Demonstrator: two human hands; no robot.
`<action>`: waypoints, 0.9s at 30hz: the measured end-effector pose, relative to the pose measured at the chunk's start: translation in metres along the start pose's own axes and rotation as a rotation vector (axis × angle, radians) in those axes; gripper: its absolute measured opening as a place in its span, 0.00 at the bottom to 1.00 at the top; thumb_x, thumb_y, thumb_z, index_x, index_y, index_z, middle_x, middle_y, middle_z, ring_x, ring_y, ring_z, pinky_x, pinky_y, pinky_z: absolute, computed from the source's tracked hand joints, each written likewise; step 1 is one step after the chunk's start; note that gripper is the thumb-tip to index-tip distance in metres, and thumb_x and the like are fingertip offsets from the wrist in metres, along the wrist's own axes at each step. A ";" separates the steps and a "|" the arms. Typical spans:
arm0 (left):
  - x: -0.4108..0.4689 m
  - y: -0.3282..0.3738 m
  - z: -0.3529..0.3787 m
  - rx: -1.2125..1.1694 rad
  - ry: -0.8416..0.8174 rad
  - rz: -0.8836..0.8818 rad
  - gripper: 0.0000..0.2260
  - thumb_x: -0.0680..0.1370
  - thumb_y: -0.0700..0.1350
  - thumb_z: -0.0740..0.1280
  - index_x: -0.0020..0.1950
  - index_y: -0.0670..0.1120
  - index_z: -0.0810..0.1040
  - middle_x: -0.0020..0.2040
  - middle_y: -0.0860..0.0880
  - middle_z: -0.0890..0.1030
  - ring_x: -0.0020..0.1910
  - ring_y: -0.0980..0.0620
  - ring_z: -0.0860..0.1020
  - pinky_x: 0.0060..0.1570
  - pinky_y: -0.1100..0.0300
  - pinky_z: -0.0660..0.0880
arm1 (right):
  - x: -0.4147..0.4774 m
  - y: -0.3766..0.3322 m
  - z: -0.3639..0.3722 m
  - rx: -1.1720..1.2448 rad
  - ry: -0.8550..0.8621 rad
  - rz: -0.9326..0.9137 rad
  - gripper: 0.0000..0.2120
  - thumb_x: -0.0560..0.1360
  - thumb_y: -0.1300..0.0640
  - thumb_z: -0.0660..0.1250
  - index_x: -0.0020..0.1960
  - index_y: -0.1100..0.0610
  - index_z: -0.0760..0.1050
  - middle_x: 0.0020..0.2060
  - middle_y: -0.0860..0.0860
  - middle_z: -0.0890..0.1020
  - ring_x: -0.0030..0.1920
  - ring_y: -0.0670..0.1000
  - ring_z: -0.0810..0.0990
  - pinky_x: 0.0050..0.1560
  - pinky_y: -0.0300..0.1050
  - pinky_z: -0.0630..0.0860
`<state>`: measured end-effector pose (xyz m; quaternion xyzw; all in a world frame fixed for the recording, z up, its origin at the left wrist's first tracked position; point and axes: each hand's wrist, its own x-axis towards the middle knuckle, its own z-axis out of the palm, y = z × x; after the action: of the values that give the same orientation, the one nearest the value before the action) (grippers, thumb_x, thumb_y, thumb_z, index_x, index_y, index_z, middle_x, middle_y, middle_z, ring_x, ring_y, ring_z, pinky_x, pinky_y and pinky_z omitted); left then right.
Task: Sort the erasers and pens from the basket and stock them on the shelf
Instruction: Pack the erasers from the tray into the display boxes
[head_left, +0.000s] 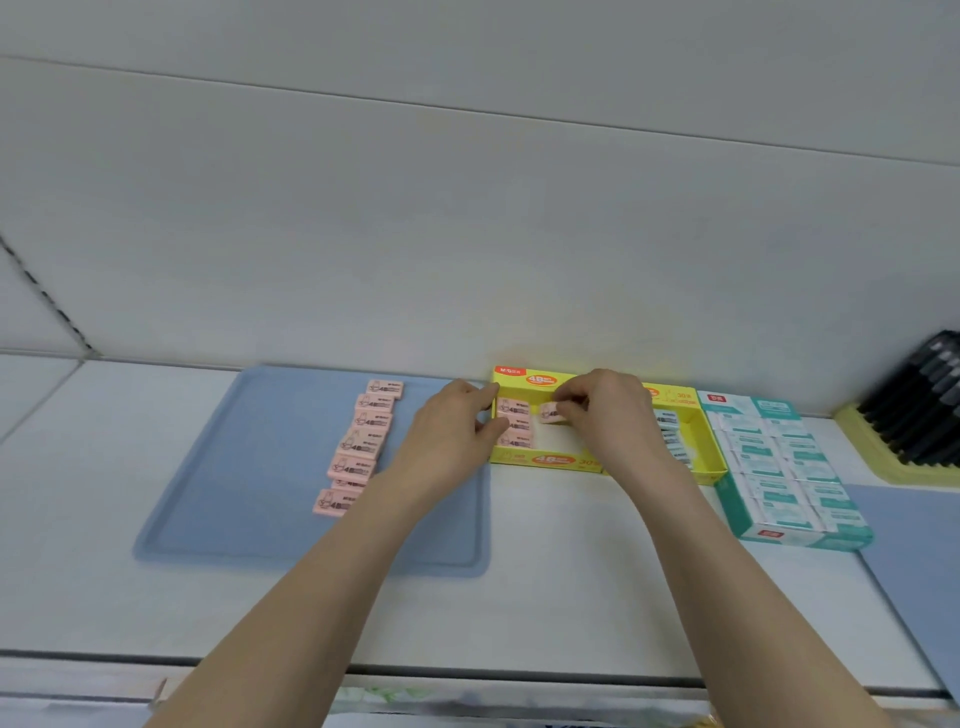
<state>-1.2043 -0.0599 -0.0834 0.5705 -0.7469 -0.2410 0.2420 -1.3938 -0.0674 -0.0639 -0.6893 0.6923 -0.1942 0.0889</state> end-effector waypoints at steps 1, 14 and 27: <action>0.001 -0.001 0.001 -0.017 0.002 -0.008 0.21 0.79 0.49 0.65 0.72 0.49 0.71 0.60 0.48 0.76 0.54 0.49 0.78 0.59 0.54 0.71 | 0.000 0.001 0.000 -0.015 -0.011 -0.018 0.08 0.75 0.55 0.70 0.52 0.51 0.85 0.47 0.52 0.83 0.50 0.54 0.80 0.44 0.42 0.67; -0.001 -0.007 0.006 0.043 -0.011 0.021 0.20 0.80 0.48 0.63 0.72 0.52 0.71 0.49 0.50 0.76 0.52 0.49 0.77 0.50 0.57 0.71 | -0.004 0.000 0.011 -0.172 -0.009 -0.215 0.07 0.75 0.60 0.68 0.49 0.58 0.84 0.48 0.55 0.79 0.46 0.58 0.79 0.43 0.45 0.69; -0.033 -0.048 -0.047 0.138 0.260 -0.015 0.14 0.78 0.46 0.68 0.63 0.48 0.79 0.57 0.47 0.78 0.57 0.45 0.75 0.57 0.58 0.67 | 0.001 -0.049 0.013 -0.106 0.099 -0.259 0.08 0.75 0.60 0.65 0.48 0.56 0.84 0.42 0.54 0.81 0.45 0.58 0.79 0.41 0.49 0.73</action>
<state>-1.1313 -0.0425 -0.0805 0.6179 -0.7196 -0.1147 0.2951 -1.3439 -0.0686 -0.0571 -0.7662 0.6103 -0.2012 -0.0076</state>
